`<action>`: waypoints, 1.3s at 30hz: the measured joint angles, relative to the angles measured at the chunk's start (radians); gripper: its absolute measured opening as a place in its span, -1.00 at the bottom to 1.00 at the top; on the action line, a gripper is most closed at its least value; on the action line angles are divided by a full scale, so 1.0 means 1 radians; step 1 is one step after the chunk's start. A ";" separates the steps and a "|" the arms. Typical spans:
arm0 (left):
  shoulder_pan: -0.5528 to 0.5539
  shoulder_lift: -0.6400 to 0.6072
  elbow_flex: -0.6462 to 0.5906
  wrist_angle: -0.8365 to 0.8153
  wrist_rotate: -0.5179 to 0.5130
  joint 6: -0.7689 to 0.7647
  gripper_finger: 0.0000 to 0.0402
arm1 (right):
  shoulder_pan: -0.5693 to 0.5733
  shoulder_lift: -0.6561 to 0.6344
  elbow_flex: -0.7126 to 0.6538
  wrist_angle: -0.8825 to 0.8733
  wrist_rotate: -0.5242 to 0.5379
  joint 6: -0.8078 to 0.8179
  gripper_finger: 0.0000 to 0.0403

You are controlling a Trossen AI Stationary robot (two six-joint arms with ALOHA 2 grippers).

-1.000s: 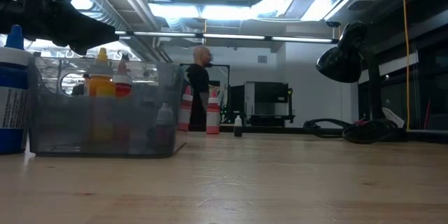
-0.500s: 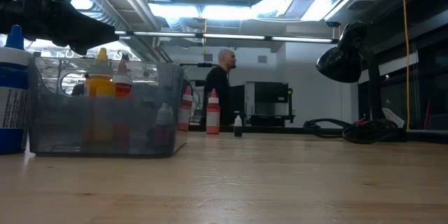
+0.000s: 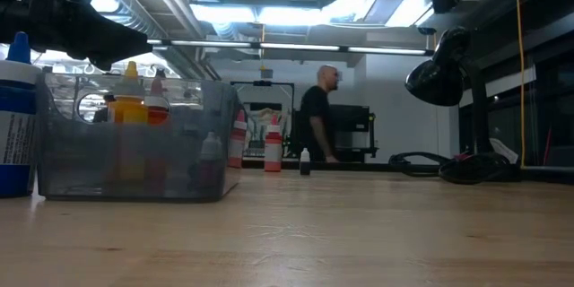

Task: Pick & Place food coloring
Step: Put the top right purple food coloring bottle into the bin

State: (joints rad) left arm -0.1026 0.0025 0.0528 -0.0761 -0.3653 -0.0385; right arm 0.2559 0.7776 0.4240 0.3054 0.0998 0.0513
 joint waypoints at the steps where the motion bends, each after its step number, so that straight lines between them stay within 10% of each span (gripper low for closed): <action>1: 0.000 0.000 0.000 0.000 0.000 0.000 -0.23 | -0.003 -0.024 -0.023 0.001 0.008 -0.003 0.55; 26: 0.000 0.000 0.000 0.000 0.000 0.000 -0.23 | -0.051 -0.500 -0.415 0.177 0.204 0.071 0.60; 39: 0.000 0.000 0.000 0.000 0.000 0.000 -0.23 | -0.117 -0.707 -0.418 -0.089 0.340 0.070 0.60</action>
State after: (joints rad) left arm -0.1027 0.0022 0.0527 -0.0758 -0.3653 -0.0387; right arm 0.1390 0.0701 0.0063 0.2161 0.4399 0.1208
